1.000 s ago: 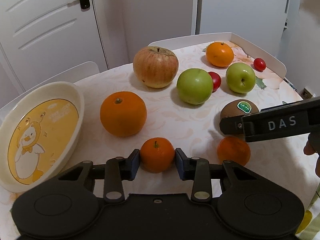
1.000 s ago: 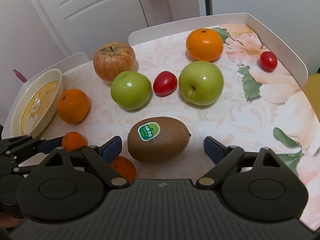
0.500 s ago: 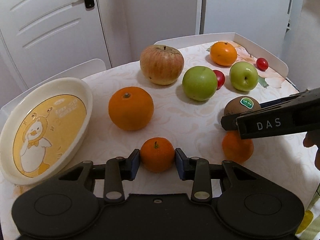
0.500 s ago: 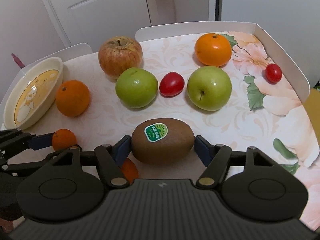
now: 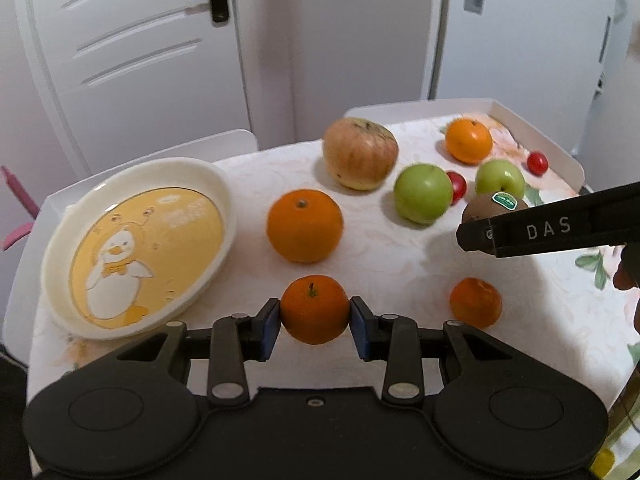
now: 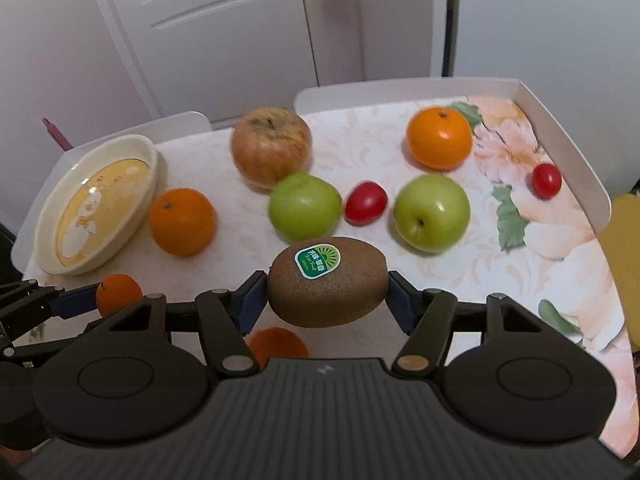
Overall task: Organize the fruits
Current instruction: 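Lift the tangerine with the left tool while the right tool carries the kiwi toward the duck plate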
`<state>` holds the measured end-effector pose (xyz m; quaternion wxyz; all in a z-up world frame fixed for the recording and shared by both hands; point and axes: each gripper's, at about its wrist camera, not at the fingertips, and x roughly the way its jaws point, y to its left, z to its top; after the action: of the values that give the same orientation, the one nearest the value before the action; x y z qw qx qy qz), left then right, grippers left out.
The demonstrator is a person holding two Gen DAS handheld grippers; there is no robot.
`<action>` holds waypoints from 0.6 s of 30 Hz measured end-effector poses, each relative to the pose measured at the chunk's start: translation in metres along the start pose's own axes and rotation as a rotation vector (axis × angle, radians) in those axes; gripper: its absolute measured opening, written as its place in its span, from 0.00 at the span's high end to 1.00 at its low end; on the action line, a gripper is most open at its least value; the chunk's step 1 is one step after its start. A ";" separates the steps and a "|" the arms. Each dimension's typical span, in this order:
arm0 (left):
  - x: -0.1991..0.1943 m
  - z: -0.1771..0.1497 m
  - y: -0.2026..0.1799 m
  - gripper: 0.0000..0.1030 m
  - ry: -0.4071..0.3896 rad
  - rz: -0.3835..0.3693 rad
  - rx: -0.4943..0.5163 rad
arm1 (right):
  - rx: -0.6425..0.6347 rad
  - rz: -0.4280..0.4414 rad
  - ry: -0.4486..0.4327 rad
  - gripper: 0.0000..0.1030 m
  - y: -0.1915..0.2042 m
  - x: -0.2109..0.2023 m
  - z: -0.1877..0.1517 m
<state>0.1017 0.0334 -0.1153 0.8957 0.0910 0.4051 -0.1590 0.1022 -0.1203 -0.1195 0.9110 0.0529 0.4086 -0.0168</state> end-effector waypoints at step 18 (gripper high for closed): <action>-0.051 0.028 0.103 0.60 -0.103 0.125 -0.158 | -0.095 0.109 -0.055 0.24 0.105 -0.019 0.048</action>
<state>0.1266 0.1322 -0.0554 0.9279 0.0368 0.3634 -0.0747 0.1330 -0.0218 -0.0649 0.9230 0.0313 0.3803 0.0508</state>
